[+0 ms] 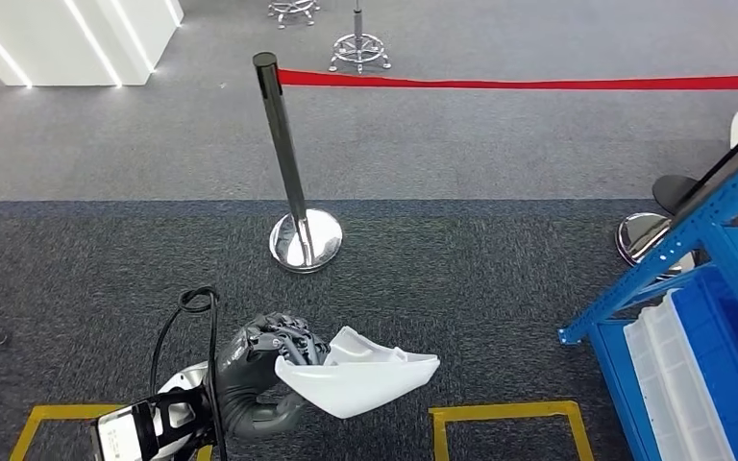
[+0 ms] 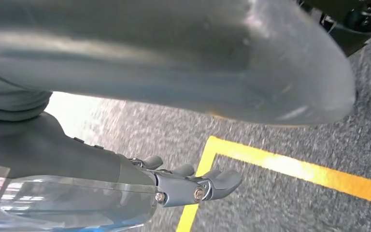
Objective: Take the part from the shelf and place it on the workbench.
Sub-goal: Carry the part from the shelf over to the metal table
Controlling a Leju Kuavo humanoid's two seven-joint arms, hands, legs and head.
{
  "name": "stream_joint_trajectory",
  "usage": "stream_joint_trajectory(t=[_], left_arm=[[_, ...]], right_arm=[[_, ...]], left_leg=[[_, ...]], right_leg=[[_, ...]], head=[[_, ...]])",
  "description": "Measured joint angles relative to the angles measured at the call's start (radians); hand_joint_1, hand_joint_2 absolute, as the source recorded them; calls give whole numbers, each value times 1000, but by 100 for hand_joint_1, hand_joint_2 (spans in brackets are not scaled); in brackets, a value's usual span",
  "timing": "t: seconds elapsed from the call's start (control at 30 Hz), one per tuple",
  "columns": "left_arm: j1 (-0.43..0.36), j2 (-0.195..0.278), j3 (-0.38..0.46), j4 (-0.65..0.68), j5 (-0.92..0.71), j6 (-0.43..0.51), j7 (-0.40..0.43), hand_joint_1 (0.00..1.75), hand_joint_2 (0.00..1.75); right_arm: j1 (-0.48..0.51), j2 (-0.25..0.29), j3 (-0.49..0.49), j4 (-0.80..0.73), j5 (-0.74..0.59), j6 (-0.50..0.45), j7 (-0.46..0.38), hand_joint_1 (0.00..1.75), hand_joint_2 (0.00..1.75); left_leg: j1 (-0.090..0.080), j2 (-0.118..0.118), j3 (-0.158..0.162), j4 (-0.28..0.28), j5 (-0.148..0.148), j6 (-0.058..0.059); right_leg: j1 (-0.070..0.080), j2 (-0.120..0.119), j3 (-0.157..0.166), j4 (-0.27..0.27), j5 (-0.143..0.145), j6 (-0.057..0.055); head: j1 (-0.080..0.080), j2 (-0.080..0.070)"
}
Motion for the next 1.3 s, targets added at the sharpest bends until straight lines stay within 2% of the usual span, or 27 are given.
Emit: stream_joint_trajectory(t=[0.03,0.07,0.13,0.17,0.23,0.27,0.33,0.37,0.4,0.43,0.47,0.5,0.53,0.6,0.63,0.7,0.77,0.83,0.9,0.97,1.0,1.03,1.07,1.13,1.2,1.27,1.3], left_arm=[[-3,-2,-2,4,0,-1,0,175,175],[-9,-4,-5,8,0,-2,0,175,175],[-23,-9,-10,15,0,-5,0,175,175],[-28,-11,-12,17,0,-6,0,175,175],[-33,-13,-15,22,1,-8,1,175,175],[-34,-13,-16,24,1,-9,1,175,175],[-41,-17,-18,28,1,-7,2,175,175],[-45,-19,-19,30,1,-3,2,175,175],[-47,-20,-19,33,-1,2,3,175,175],[-48,-21,-20,36,-4,8,4,175,175],[-46,-21,-20,38,-10,17,5,175,175],[-45,-21,-20,40,-17,25,5,175,175],[-44,-21,-20,42,-24,32,6,175,175],[-43,-21,-20,43,-31,40,6,175,175],[-43,-21,-20,43,-33,42,6,175,175],[-43,-21,-20,44,-35,42,7,175,175],[-41,-21,-20,45,-36,42,7,175,175],[-42,-21,-20,45,-37,44,6,175,175],[-42,-21,-19,45,-42,54,7,175,175],[-36,-20,-19,47,-56,76,8,175,175],[-31,-20,-18,48,-64,91,9,175,175],[-27,-20,-17,49,-69,107,9,175,175],[-23,-20,-15,49,-74,123,8,175,175],[-19,-20,-7,49,-80,155,7,175,175],[-15,-21,3,48,-85,180,5,175,175],[-5,-21,13,46,-90,199,4,175,175],[0,-22,16,44,-92,204,2,175,175]], right_arm=[[0,-2,1,0,1,0,-1,0,0],[-1,-3,3,0,2,0,-2,0,0],[-2,-4,6,0,3,0,-5,0,0],[-3,-4,8,0,4,-1,-5,0,0],[-7,-5,11,0,7,-2,-4,0,0],[-9,-5,13,0,9,-2,-3,0,0],[-10,-6,15,0,12,-3,0,0,0],[-9,-6,16,0,13,-3,1,0,0],[-8,-5,16,0,14,-4,2,0,0],[-6,-5,16,0,14,-4,3,0,0],[-4,-5,17,0,14,-5,3,0,0],[-3,-5,17,0,14,-6,4,0,0],[-2,-6,17,0,14,-7,4,0,0],[0,-6,17,0,14,-8,5,0,0],[0,-6,17,0,14,-8,5,0,0],[-2,-6,18,0,14,-8,6,0,0],[-5,-5,18,0,14,-8,6,0,0],[-5,-4,19,0,14,-8,7,0,0],[-2,-3,20,0,14,-8,7,0,0],[0,-3,21,0,14,-8,9,0,0],[1,-3,21,0,14,-8,10,0,0],[1,-3,22,0,14,-9,11,0,0],[0,-3,23,0,14,-10,11,0,0],[1,-3,24,0,14,-11,10,0,0],[2,-3,24,0,14,-13,8,0,0],[-2,-3,24,0,14,-14,4,0,0],[-4,-3,24,0,14,-14,2,0,0]], left_leg=[[1,5,23,-46,30,1],[0,23,61,-121,64,5],[-10,61,121,-237,101,18],[-16,73,136,-266,105,25],[-20,55,136,-272,105,36],[-19,43,139,-279,108,41],[-14,20,147,-292,116,54],[-13,10,149,-295,118,58],[-13,-1,149,-296,118,62],[-14,-13,149,-295,118,63],[-15,-26,149,-295,117,64],[-15,-40,150,-293,116,63],[-14,-55,152,-290,115,61],[-13,-83,151,-279,108,52],[-13,-94,147,-273,104,46],[-12,-113,140,-267,101,35],[-9,-126,136,-267,101,24],[-10,-88,118,-226,74,14],[-8,-28,61,-107,13,6],[-3,-6,0,7,-26,0],[-1,-3,-8,18,-19,-1],[0,1,6,-13,7,0],[0,11,38,-77,45,3],[-10,52,106,-210,95,14],[-21,71,131,-261,100,28],[-21,47,133,-271,104,40],[-19,36,138,-278,107,46]], right_leg=[[0,-11,3,0,-3,2],[1,-22,8,0,-6,4],[4,-42,16,1,-13,12],[5,-50,19,1,-15,17],[5,-69,23,-2,-18,28],[3,-62,26,1,-23,34],[0,-16,7,51,-58,42],[-3,16,-21,109,-88,43],[-3,36,-59,179,-120,43],[-3,44,-96,244,-143,44],[-4,47,-122,283,-147,45],[-4,48,-130,283,-129,46],[-6,51,-117,242,-92,46],[-13,85,-61,103,-15,47],[-15,104,-40,52,4,46],[-14,123,-27,20,3,41],[-14,99,-21,15,4,28],[-15,74,-12,6,5,13],[-10,48,-7,3,1,3],[-5,21,-4,3,-4,-1],[-4,8,-2,4,-6,0],[-3,-3,2,4,-9,1],[-2,-15,7,4,-13,2],[2,-35,17,4,-22,9],[5,-55,23,4,-28,19],[3,-72,29,3,-33,30],[1,-61,31,7,-38,35]], head=[[0,0],[0,0],[1,0],[1,0],[0,0],[1,0],[4,0],[6,0],[8,0],[10,0],[10,0],[10,0],[11,0],[11,0],[11,0],[12,0],[12,0],[6,0],[1,0],[1,0],[1,0],[1,0],[0,0],[1,0],[2,0],[2,0],[2,0]])
